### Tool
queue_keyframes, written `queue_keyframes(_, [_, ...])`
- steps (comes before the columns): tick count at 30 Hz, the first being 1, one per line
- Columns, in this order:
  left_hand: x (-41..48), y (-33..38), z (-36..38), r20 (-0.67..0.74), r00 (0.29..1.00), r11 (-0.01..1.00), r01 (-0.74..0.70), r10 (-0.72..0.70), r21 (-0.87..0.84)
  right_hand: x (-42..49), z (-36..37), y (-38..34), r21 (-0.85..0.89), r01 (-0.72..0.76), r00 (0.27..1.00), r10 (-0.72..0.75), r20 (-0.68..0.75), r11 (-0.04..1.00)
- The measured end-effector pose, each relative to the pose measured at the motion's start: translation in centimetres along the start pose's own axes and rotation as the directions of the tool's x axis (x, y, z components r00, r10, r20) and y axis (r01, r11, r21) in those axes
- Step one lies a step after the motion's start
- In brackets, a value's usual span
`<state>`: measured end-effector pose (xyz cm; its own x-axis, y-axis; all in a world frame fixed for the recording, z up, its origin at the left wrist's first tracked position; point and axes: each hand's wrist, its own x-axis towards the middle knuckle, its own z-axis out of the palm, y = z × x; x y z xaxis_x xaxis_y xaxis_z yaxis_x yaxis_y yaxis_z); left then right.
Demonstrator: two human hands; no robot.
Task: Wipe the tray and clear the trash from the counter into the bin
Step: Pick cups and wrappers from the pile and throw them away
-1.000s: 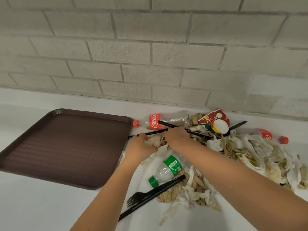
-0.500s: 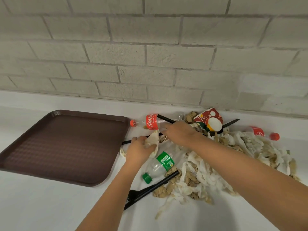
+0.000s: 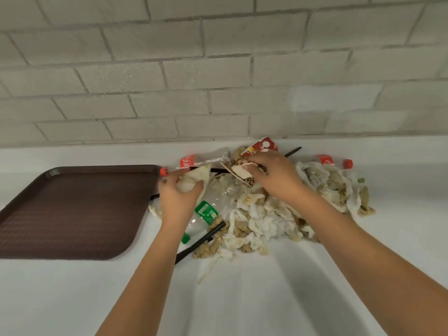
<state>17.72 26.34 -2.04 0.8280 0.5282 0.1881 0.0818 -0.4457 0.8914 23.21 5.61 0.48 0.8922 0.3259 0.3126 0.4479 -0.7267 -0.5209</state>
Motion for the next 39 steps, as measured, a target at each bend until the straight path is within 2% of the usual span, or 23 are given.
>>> queue_keyframes(2, [-2.9, 2.4, 0.6, 0.026, 1.000, 0.990, -0.011, 0.015, -0.142, -3.9, -2.1, 1.1, 0.172, -0.084, 0.983, 0.110, -0.149, 0.982])
queue_keyframes(4, [-6.7, 4.7, 1.7, 0.091, 0.995, 0.954, -0.005, 0.034, -0.298, -8.6, -4.5, 2.3, 0.361, -0.154, 0.936, 0.253, -0.246, 0.920])
queue_keyframes(6, [-11.7, 6.7, 3.5, 0.183, 0.981, 0.925, 0.013, 0.062, -0.380, -14.0, -6.8, 3.7, 0.529, -0.231, 0.852, 0.433, -0.295, 0.816])
queue_keyframes(9, [-20.9, 9.1, 7.0, 0.349, 0.930, 0.886, 0.061, 0.117, -0.459, -23.0, -9.8, 6.5, 0.698, -0.290, 0.725, 0.626, -0.286, 0.655])
queue_keyframes(12, [-30.2, 10.8, 10.1, 0.472, 0.864, 0.875, 0.083, 0.175, -0.476, -31.5, -12.2, 9.0, 0.755, -0.337, 0.584, 0.754, -0.301, 0.563])
queue_keyframes(15, [-38.6, 11.8, 12.1, 0.536, 0.814, 0.876, 0.074, 0.224, -0.477, -39.8, -14.3, 10.8, 0.732, -0.368, 0.531, 0.775, -0.342, 0.574])
queue_keyframes(18, [-46.4, 11.6, 13.3, 0.514, 0.798, 0.862, -0.015, 0.315, -0.506, -47.7, -16.3, 11.5, 0.739, -0.372, 0.480, 0.798, -0.364, 0.562])
queue_keyframes(24, [-58.5, 8.2, 16.5, 0.463, 0.703, 0.768, -0.187, 0.540, -0.613, -59.6, -16.5, 13.9, 0.810, -0.364, 0.358, 0.872, -0.335, 0.460])
queue_keyframes(27, [-62.0, 4.0, 19.8, 0.574, 0.699, 0.860, -0.120, 0.428, -0.495, -63.8, -14.4, 17.1, 0.812, -0.443, 0.295, 0.917, -0.268, 0.379])
queue_keyframes(30, [-64.4, -1.9, 24.1, 0.696, 0.702, 0.981, -0.019, 0.150, -0.191, -67.1, -11.8, 20.7, 0.763, -0.576, 0.256, 0.951, -0.170, 0.292])
queue_keyframes(33, [-65.5, -7.1, 28.4, 0.725, 0.686, 0.991, -0.053, -0.052, 0.121, -70.0, -9.2, 23.6, 0.641, -0.731, 0.239, 0.967, -0.082, 0.235])
queue_keyframes(35, [-66.0, -9.4, 30.9, 0.769, 0.623, 0.950, -0.129, -0.146, 0.285, -71.6, -7.9, 25.0, 0.531, -0.823, 0.219, 0.975, -0.028, 0.201])
queue_keyframes(39, [-66.5, -12.3, 34.4, 0.837, 0.422, 0.832, -0.273, -0.348, 0.483, -73.1, -6.3, 26.8, 0.352, -0.913, 0.230, 0.973, 0.030, 0.205])
